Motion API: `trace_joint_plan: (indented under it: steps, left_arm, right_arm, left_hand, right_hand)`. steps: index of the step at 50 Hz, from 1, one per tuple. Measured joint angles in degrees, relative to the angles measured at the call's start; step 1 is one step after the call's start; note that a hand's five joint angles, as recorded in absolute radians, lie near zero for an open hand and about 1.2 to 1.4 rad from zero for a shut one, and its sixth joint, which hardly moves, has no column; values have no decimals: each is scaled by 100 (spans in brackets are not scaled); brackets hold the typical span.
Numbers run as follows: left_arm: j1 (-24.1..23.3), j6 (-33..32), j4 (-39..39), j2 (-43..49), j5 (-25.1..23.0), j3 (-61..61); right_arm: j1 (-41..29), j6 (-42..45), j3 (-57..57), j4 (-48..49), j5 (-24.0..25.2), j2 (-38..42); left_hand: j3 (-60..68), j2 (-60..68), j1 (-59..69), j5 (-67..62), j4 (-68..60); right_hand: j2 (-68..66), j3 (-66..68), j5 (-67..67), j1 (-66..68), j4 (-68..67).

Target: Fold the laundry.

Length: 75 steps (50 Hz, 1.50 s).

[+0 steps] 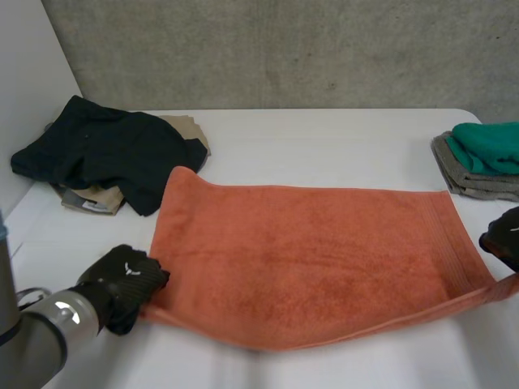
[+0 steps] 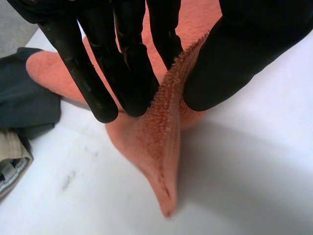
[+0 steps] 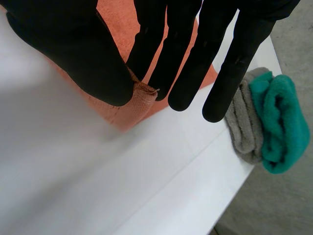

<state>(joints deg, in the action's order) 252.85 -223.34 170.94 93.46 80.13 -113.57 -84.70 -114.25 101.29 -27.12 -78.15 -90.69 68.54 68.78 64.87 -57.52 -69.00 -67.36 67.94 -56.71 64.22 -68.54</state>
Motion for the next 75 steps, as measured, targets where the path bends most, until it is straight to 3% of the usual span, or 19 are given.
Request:
trace_joint_plan:
  steps: [8, 15, 18, 19, 22, 29, 34, 52, 54, 55, 57, 60, 68, 75]
  left_arm:
    - [-72, 21, 1097, 1179, 48, 811]
    - [-216, 72, 1470, 1637, 79, 1193]
    - [-260, 119, 1488, 1624, 133, 1151]
    - [-270, 156, 1489, 1586, 189, 1099]
    - [-269, 272, 1488, 1443, 369, 951]
    - [-227, 708, 1540, 949, 855, 446]
    - [-146, 905, 1699, 660, 1024, -9]
    - [441, 845, 2570, 140, 1040, -1013]
    - [513, 845, 2629, 133, 1028, -1083]
    - [541, 845, 2648, 133, 1020, -1108]
    - [599, 849, 2675, 136, 1002, -1150]
    - [694, 854, 2686, 124, 979, -1164]
    - [888, 885, 2634, -478, 901, -986]
    - [968, 913, 2593, -863, 434, -1048]
  right_arm:
    - [-206, -876, -365, 1214, -22, 1279]
    - [-524, -1266, -652, 1850, -336, 1788]
    - [-579, -1307, -665, 1968, -404, 1831]
    - [-589, -1312, -659, 1996, -418, 1833]
    - [-592, -1315, -636, 2030, -428, 1824]
    - [-564, -1330, -602, 2051, -408, 1796]
    - [-538, -1339, -597, 2071, -396, 1796]
    - [-528, -1339, -579, 2175, -412, 1849]
    - [-525, -1341, -577, 2184, -412, 1848]
    - [-524, -1342, -576, 2187, -412, 1848]
    - [-522, -1343, -571, 2192, -412, 1847]
    - [-523, -1343, -557, 2189, -412, 1842]
    - [-525, -1337, -529, 2151, -441, 1706]
    - [-523, -1340, -423, 2130, -396, 1446]
  left_hand:
    - [0, 0, 0, 0, 0]
    - [-181, -186, -30, 131, 201]
    - [-622, -640, -221, 484, 622]
    - [-1478, -1515, -1209, 1315, 1475]
    - [-2521, -2565, -2326, 2421, 2584]
    - [-3587, -3616, -3277, 3540, 3675]
    - [-3679, -3742, -3347, 3669, 3803]
    - [-3608, -3648, -3234, 3507, 3668]
    - [-3195, -3141, -2725, 3070, 3225]
    - [-1892, -1905, -1339, 1890, 2011]
    - [-707, -645, -64, 623, 722]
    - [-77, -67, 45, 206, 80]
    - [-26, -21, 45, 207, 44]
    - [-26, -19, 45, 206, 43]
  right_hand:
    - [0, 0, 0, 0, 0]
    - [0, 0, 0, 0, 0]
    - [0, 0, 0, 0, 0]
    - [0, 0, 0, 0, 0]
    - [0, 0, 0, 0, 0]
    - [0, 0, 0, 0, 0]
    - [0, 0, 0, 0, 0]
    - [0, 0, 0, 0, 0]
    - [0, 0, 0, 0, 0]
    - [0, 0, 0, 0, 0]
    - [0, 0, 0, 0, 0]
    - [0, 0, 0, 0, 0]
    - [0, 0, 0, 0, 0]
    - [0, 0, 0, 0, 0]
